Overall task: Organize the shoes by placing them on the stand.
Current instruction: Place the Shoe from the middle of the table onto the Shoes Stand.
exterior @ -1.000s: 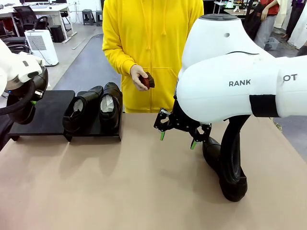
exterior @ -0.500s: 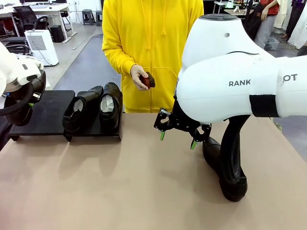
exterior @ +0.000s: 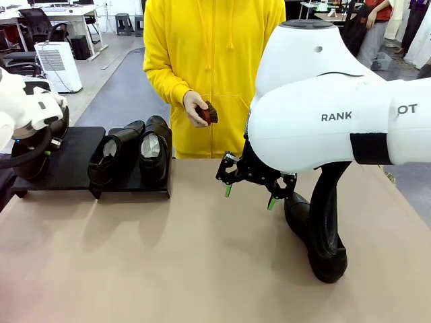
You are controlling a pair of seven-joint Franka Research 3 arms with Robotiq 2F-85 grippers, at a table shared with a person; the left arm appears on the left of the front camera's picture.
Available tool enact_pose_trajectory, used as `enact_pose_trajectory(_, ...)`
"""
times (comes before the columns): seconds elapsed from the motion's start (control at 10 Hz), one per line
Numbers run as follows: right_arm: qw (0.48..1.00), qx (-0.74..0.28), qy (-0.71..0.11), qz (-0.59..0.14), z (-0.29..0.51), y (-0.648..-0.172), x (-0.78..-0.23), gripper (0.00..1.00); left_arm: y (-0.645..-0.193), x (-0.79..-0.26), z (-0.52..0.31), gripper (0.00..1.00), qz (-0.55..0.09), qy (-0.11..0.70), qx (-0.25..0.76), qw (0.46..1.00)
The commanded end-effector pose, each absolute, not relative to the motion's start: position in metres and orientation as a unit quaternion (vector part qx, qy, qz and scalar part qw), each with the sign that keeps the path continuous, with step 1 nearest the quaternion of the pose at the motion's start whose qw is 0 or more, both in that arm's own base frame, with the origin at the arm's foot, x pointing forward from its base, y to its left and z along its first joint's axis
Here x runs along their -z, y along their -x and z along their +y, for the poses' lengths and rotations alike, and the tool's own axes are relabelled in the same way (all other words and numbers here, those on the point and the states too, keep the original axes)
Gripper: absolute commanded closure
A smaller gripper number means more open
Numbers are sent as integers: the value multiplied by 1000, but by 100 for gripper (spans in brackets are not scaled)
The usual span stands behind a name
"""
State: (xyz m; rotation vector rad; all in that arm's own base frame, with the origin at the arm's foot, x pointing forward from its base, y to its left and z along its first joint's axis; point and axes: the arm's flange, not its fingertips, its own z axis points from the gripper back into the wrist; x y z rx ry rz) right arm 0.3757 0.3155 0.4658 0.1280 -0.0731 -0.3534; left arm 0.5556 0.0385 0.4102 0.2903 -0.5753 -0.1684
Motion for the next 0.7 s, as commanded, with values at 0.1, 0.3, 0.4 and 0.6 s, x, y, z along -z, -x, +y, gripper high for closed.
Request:
enact_pose_trajectory(0.1,983,170,-65,-33,316,-379,-469,0,-565,-405,39,100,-295,-165,65,939)
enact_pose_trajectory(0.3,983,170,-65,-33,316,-379,-469,0,-565,-404,39,70,-286,-165,58,942)
enact_pose_trajectory(0.4,983,170,-65,-33,316,-379,-469,0,-565,-406,39,51,-283,-161,55,944)
enact_pose_trajectory(0.6,983,170,-65,-33,316,-379,-469,0,-564,-415,40,51,-288,-154,51,944)
